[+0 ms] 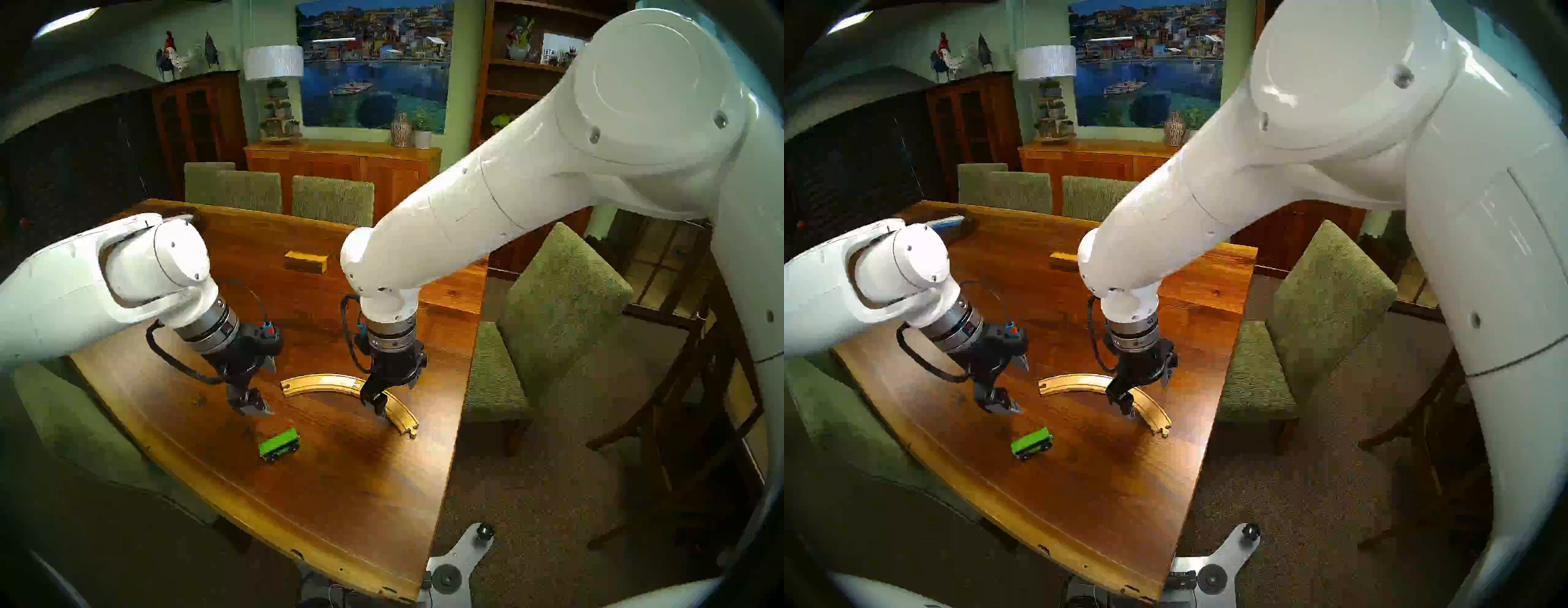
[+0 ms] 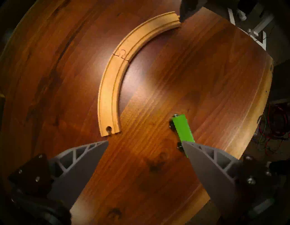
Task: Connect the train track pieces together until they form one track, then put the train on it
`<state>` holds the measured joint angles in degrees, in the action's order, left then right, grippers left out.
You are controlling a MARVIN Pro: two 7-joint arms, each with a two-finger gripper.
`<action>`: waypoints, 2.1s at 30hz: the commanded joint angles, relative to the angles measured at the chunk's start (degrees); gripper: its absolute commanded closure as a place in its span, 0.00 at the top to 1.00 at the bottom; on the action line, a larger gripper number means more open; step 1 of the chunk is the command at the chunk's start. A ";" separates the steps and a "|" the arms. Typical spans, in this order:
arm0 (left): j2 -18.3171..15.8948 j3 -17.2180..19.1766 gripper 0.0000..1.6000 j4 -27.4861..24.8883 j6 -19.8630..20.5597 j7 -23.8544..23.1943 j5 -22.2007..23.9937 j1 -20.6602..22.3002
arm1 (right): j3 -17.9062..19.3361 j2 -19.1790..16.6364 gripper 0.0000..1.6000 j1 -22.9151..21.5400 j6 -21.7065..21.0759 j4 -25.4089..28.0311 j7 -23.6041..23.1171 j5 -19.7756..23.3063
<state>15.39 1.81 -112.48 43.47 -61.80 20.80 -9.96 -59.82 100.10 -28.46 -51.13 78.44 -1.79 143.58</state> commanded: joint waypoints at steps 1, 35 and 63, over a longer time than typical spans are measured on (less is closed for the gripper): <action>-5.07 -0.20 1.00 -6.43 2.06 -5.45 1.33 2.11 | 0.27 -0.59 1.00 -1.35 -0.12 -0.48 -0.11 0.02; -8.66 -10.59 1.00 -14.26 9.20 5.70 4.69 5.87 | 0.59 -0.93 1.00 -1.46 -0.36 -0.32 -0.09 -0.14; 6.26 -16.03 1.00 -1.59 8.01 2.17 4.41 7.58 | 0.67 -1.02 1.00 -1.43 -0.43 -0.32 -0.15 -0.28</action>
<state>17.12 -14.50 -115.65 50.60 -54.14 23.85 -3.92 -59.41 99.67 -28.47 -51.42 78.51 -1.82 143.46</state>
